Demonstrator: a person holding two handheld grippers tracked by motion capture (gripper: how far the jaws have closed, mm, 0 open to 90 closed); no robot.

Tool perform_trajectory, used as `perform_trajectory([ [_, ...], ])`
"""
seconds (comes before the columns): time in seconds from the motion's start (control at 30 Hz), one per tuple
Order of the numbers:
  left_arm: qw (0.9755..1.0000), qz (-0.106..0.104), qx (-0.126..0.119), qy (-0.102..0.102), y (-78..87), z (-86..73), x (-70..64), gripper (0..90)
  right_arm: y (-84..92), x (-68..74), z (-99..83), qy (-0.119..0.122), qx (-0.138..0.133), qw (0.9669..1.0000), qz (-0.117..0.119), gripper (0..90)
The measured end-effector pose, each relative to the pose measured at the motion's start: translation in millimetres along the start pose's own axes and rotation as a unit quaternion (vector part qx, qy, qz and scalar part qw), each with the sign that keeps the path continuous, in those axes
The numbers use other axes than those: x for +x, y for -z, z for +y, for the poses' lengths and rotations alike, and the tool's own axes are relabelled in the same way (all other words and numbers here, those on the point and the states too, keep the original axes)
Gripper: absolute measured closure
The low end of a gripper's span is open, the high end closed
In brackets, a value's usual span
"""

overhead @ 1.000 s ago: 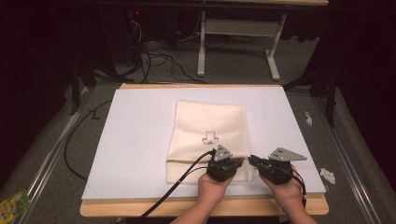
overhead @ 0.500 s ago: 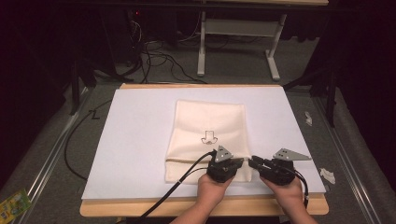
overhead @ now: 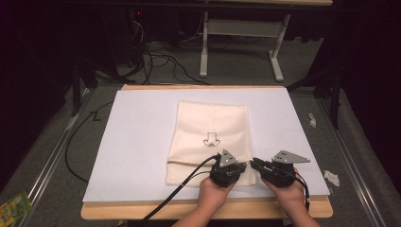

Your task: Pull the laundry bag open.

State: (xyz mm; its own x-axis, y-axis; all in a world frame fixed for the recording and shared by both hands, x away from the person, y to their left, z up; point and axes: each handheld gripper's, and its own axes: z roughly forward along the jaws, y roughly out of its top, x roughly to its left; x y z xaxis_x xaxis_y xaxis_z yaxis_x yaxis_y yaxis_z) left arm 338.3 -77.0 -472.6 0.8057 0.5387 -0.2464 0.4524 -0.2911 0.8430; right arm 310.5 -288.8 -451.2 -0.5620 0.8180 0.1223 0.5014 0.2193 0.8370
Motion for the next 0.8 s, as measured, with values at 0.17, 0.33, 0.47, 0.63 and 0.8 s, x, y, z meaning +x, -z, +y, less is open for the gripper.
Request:
perform_trajectory([
  [0.17,0.9999,-0.001,0.009,-0.007,-2.5,-2.3,-1.1,87.5,-2.0,-0.7,0.2,-0.001,0.000,1.0000,-0.001,77.7],
  [0.33,0.9999,-0.002,0.010,-0.006,-2.9,-2.3,-0.3,87.5,-2.2,0.8,1.3,0.011,0.006,0.9999,0.000,84.9],
  [0.47,1.0000,-0.003,0.003,-0.005,-0.8,-1.1,-0.2,87.5,-0.3,3.7,3.0,0.018,0.002,0.9997,-0.014,86.3],
  [0.63,0.9998,0.000,-0.013,0.014,3.2,-0.2,1.2,87.7,5.0,9.8,7.5,0.028,-0.007,0.9993,-0.021,87.6],
  [0.8,0.9994,-0.010,-0.025,0.023,8.5,2.7,2.1,87.8,10.7,12.7,10.2,0.034,-0.014,0.9992,-0.017,87.9],
])
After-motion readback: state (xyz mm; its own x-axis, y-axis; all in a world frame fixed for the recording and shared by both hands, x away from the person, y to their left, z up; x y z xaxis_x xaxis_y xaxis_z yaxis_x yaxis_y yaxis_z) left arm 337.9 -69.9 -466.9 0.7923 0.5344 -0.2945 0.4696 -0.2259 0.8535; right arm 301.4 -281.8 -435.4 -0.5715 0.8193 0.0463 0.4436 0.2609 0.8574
